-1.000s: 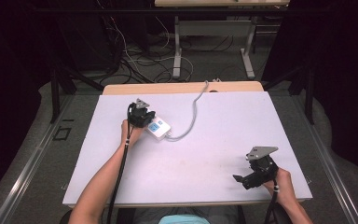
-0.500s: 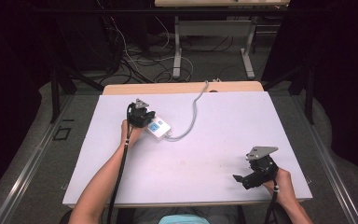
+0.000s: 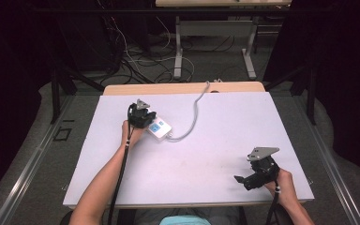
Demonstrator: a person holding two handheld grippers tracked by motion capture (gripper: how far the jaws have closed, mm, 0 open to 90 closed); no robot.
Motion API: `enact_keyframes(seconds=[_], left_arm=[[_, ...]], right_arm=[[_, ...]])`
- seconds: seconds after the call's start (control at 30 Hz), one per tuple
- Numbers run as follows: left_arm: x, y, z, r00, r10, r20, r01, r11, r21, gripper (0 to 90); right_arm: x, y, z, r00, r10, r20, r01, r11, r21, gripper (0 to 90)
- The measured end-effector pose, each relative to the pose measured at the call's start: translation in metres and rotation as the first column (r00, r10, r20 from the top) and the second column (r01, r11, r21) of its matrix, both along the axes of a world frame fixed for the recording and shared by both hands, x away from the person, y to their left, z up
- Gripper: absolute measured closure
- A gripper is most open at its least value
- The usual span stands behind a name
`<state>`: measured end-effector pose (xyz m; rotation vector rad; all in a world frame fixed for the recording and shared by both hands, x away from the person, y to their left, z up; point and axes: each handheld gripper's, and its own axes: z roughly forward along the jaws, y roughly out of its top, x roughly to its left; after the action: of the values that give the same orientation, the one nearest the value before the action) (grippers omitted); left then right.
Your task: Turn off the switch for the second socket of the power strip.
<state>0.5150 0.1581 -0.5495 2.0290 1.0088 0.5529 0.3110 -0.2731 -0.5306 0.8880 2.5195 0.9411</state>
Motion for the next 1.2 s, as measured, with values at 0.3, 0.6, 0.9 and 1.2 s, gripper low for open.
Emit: enact_keyframes(seconds=[0.3,0.6,0.9,1.2], left_arm=[[-0.0002,0.0004,-0.0010,1.0000,0.001,-0.001,-0.001,0.9999,-0.013,90.0],[0.0004,0.0011,-0.0016,1.0000,-0.001,0.003,0.001,0.9998,-0.018,90.0],[0.0003,0.0009,-0.0019,1.0000,-0.001,-0.002,0.001,0.9999,-0.017,90.0],[0.0006,0.0010,-0.0020,1.0000,-0.001,0.001,0.001,0.9998,-0.019,90.0]], right_arm=[[0.0001,0.0002,-0.0001,1.0000,0.001,-0.002,-0.001,1.0000,0.002,3.3],[0.0000,0.0003,-0.0001,1.0000,0.001,-0.002,-0.001,1.0000,0.003,3.3],[0.0005,0.0004,0.0002,0.9999,0.003,-0.011,-0.003,1.0000,-0.008,3.3],[0.0004,0.0007,-0.0003,1.0000,0.001,-0.003,-0.001,1.0000,-0.004,3.3]])
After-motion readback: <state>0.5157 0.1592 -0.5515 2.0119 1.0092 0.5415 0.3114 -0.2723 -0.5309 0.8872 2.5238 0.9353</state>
